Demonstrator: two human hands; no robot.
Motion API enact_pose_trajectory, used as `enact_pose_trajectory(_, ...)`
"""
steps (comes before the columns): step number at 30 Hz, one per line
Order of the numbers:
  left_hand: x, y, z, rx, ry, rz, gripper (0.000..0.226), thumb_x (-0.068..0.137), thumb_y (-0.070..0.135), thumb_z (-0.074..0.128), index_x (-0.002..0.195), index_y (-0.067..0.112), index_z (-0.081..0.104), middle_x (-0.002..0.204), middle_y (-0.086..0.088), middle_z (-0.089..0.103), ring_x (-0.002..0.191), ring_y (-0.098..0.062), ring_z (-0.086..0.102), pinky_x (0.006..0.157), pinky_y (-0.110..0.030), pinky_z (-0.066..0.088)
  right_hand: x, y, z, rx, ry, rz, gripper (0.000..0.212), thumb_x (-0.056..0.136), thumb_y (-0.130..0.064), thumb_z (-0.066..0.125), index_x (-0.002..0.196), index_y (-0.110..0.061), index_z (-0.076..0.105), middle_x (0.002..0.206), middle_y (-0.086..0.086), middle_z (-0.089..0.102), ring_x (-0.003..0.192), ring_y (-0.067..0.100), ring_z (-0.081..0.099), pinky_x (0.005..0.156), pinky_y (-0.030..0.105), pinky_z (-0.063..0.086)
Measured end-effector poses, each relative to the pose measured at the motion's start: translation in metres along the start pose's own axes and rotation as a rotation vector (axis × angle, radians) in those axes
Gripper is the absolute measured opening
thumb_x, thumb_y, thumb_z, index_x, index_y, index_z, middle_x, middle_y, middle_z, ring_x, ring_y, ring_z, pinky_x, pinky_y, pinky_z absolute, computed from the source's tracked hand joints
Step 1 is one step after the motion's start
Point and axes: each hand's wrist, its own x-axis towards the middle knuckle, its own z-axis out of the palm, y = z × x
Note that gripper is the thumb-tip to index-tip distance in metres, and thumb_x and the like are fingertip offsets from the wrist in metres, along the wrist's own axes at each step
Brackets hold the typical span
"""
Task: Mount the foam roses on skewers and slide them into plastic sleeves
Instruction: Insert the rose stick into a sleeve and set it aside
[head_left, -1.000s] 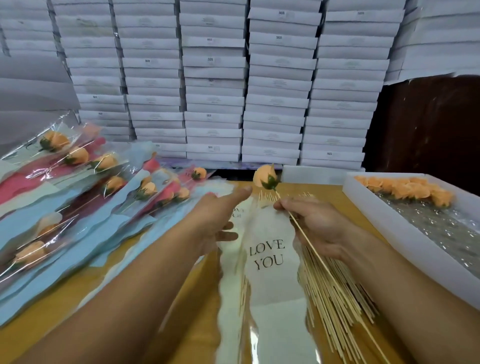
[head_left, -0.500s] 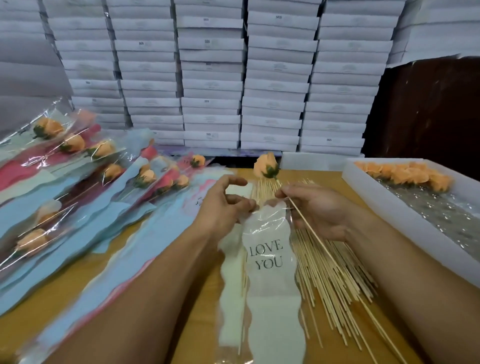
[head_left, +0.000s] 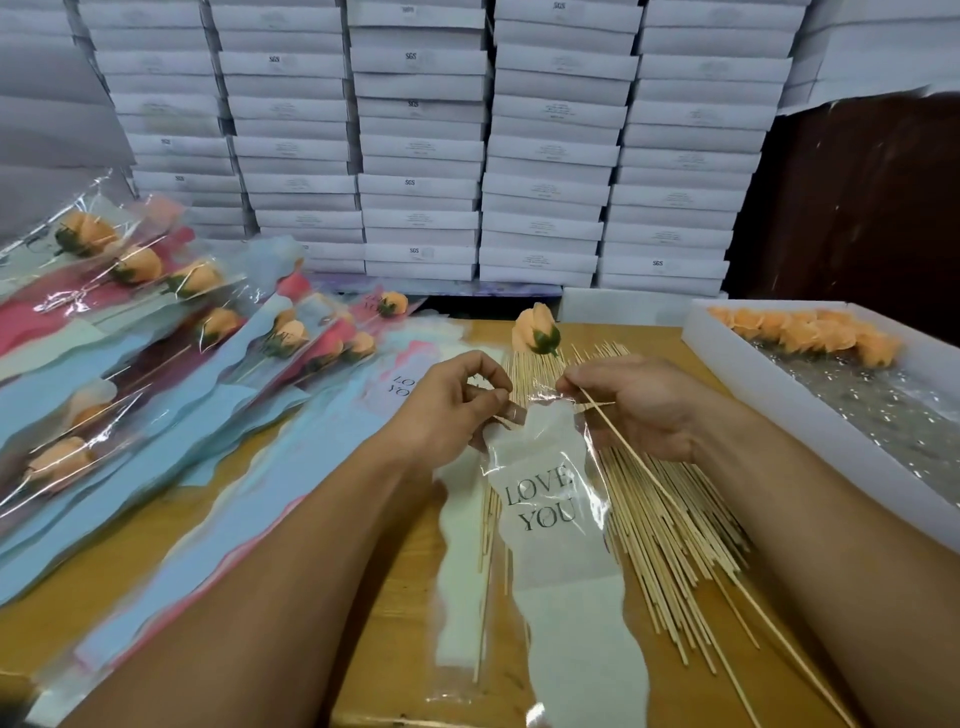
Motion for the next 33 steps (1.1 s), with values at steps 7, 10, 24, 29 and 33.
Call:
enact_pose_trajectory(7,0.0,0.0,0.001,-0.014,0.095,0.088,0.023,0.09,0.001,0.068,0.076,0.019,0.069,0.114,0.009,0.07,0.102,-0.003,0.065,0.083,-0.027,0.052,0.002,0.001,-0.005,-0.03,0.007,0.022,0.019,0.093,-0.018,0.07,0.084,-0.004,0.077,0.078,0.013,0.073,0.064,0.021,0.069,0.048,0.029,0.057)
enact_pose_trajectory(10,0.0,-0.001,0.0,-0.059,0.146,0.108,0.022,0.084,-0.001,0.073,0.073,0.018,0.073,0.095,0.003,0.07,0.09,-0.014,0.063,0.087,-0.035,0.051,0.003,0.003,-0.003,-0.044,0.003,0.02,0.024,0.094,-0.018,0.069,0.076,-0.007,0.08,0.078,0.013,0.073,0.063,0.02,0.069,0.047,0.028,0.055)
enact_pose_trajectory(24,-0.004,-0.003,-0.005,-0.081,-0.176,0.092,0.01,0.096,0.009,0.06,0.089,0.017,0.062,0.07,-0.013,0.07,0.065,-0.014,0.059,0.068,-0.028,0.041,0.014,0.004,-0.013,0.01,0.138,0.075,0.02,0.099,-0.025,0.062,0.094,-0.01,0.073,0.067,0.002,0.068,0.044,0.008,0.041,0.034,0.019,0.025)
enact_pose_trajectory(29,-0.005,-0.001,-0.003,-0.196,-0.321,0.072,0.009,0.086,0.013,0.064,0.084,0.021,0.067,0.066,-0.012,0.054,0.055,-0.016,0.053,0.061,-0.025,0.044,0.037,-0.018,-0.026,0.034,0.281,0.075,0.019,0.104,-0.028,0.052,0.098,-0.015,0.065,0.05,-0.003,0.056,0.034,0.004,0.027,0.03,0.016,0.015)
enact_pose_trajectory(33,-0.007,0.002,-0.004,-0.33,-0.509,0.036,0.019,0.088,0.004,0.061,0.084,0.02,0.069,0.068,-0.008,0.056,0.052,-0.01,0.053,0.054,-0.018,0.046,0.062,-0.035,-0.024,0.053,0.305,0.098,0.018,0.105,-0.015,0.043,0.1,-0.013,0.061,0.058,0.0,0.049,0.035,0.004,0.027,0.031,0.016,0.016)
